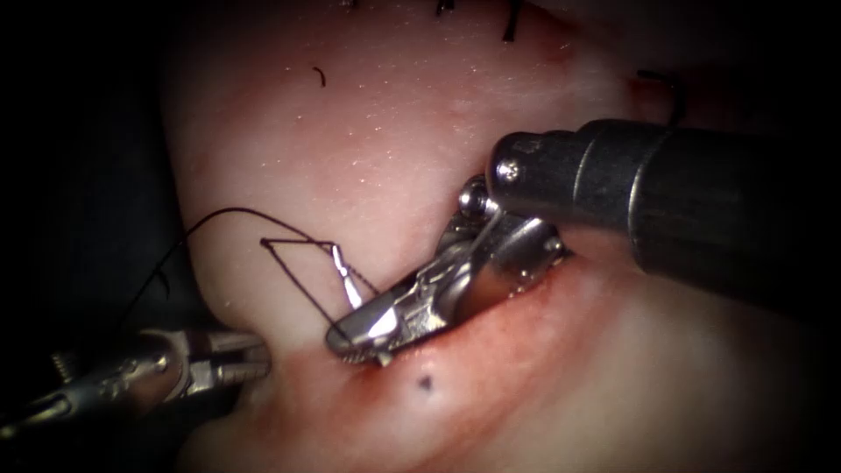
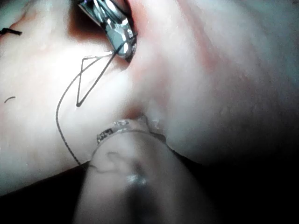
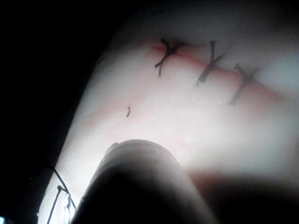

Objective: Wound Closure
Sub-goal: Throw the needle through the bottom of the wound with the right needle driver.

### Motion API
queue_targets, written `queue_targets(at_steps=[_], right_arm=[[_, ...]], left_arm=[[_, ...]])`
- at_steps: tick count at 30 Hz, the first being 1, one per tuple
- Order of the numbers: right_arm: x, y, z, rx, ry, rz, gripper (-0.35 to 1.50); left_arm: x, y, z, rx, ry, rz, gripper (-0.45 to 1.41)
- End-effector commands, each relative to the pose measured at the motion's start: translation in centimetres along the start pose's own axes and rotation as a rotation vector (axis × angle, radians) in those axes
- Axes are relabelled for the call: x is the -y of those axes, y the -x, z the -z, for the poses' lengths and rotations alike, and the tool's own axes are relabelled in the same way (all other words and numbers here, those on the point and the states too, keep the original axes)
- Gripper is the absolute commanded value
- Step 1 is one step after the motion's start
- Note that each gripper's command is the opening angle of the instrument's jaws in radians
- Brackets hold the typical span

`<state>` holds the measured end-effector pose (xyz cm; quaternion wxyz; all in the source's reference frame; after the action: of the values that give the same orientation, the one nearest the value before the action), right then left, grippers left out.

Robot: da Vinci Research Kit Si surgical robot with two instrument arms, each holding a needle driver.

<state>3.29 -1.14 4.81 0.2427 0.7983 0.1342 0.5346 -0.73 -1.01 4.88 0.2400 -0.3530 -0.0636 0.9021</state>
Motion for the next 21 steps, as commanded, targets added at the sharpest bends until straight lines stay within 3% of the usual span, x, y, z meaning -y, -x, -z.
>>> queue_targets(at_steps=[1, 21], right_arm=[[0.06, -0.05, -0.08, 0.003, -0.002, 0.0, -0.35], [0.27, -0.02, -0.09, -0.027, 0.048, -0.031, -0.35]], left_arm=[[0.02, -0.02, -0.08, -0.002, -0.002, -0.002, -0.06], [0.02, -0.01, -0.08, 0.001, -0.002, -0.002, -0.06]])
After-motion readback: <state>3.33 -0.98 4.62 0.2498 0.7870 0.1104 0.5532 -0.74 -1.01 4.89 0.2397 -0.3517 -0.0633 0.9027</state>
